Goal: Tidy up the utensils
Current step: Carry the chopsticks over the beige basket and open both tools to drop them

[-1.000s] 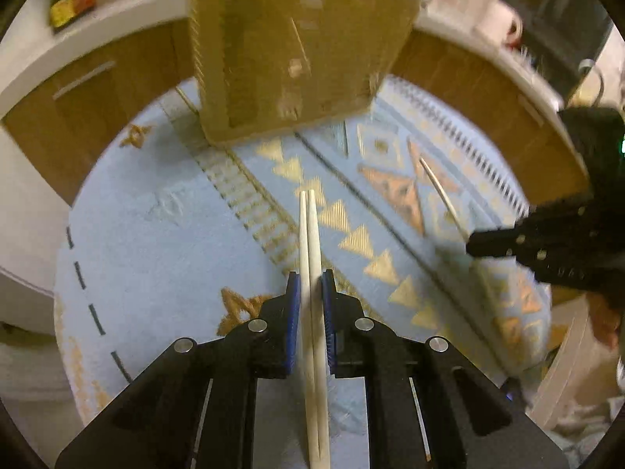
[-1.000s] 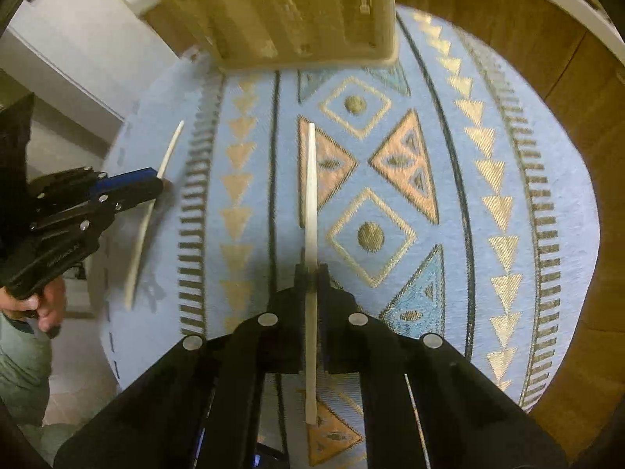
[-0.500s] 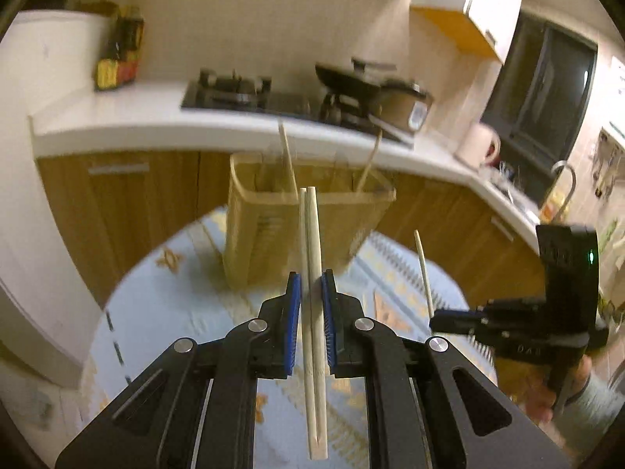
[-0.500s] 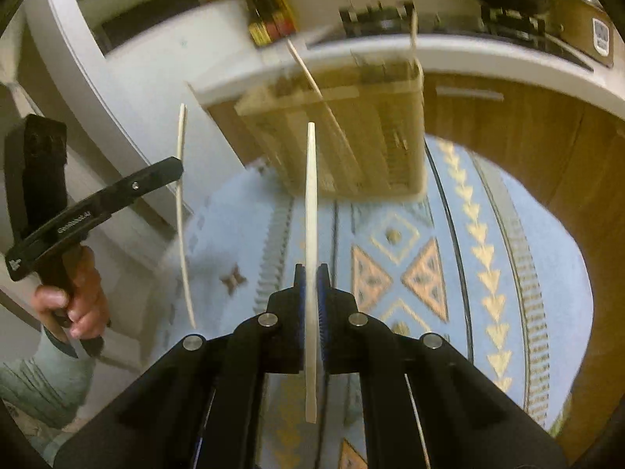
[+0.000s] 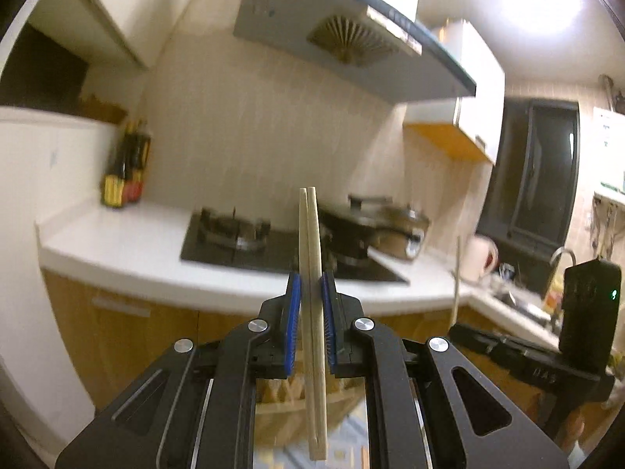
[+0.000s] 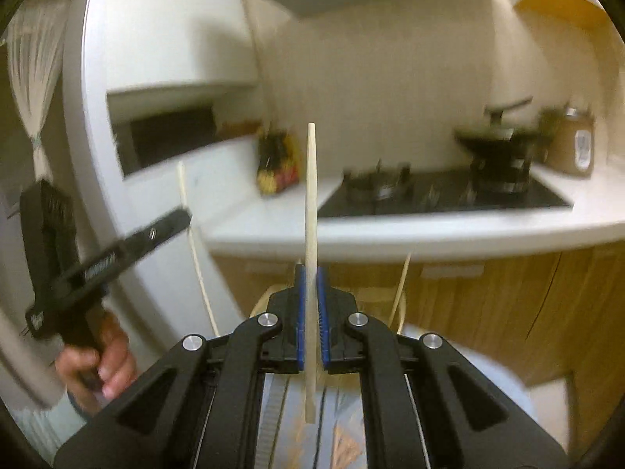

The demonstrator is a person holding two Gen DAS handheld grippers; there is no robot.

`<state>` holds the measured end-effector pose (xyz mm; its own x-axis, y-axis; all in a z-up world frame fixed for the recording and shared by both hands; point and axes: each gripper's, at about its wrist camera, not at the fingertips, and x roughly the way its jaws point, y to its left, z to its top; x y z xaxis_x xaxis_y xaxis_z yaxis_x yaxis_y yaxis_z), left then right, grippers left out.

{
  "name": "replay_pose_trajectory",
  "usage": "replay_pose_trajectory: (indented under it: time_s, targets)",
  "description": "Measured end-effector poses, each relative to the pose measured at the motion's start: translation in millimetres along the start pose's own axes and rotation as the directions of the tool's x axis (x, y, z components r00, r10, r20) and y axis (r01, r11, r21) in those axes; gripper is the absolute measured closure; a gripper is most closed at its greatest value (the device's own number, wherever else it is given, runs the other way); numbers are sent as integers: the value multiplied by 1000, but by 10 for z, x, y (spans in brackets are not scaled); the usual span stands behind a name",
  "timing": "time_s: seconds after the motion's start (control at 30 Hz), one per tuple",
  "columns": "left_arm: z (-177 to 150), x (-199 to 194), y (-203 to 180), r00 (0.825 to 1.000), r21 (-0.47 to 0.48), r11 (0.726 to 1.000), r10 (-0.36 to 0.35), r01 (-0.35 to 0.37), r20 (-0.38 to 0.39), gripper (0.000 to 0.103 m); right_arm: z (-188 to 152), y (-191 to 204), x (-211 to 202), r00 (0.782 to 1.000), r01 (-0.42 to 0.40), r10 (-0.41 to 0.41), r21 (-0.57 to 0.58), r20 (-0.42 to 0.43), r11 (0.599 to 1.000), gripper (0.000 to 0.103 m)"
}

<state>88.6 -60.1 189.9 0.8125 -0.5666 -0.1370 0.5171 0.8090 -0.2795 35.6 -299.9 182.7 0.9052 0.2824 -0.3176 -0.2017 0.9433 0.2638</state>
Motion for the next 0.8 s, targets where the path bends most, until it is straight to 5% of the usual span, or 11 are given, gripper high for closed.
replay_pose_trajectory:
  time_s: [0.3,0.8]
  targets:
    - [8,402,-49,994,-8,1000,1,-1,110,94,241,-179,362,983,107,-102,-26,153,994,99]
    - [-411,901,127,995,4,998,62,-63,72,93,-98,-580,1047,968,210,-213,37,135,977,99]
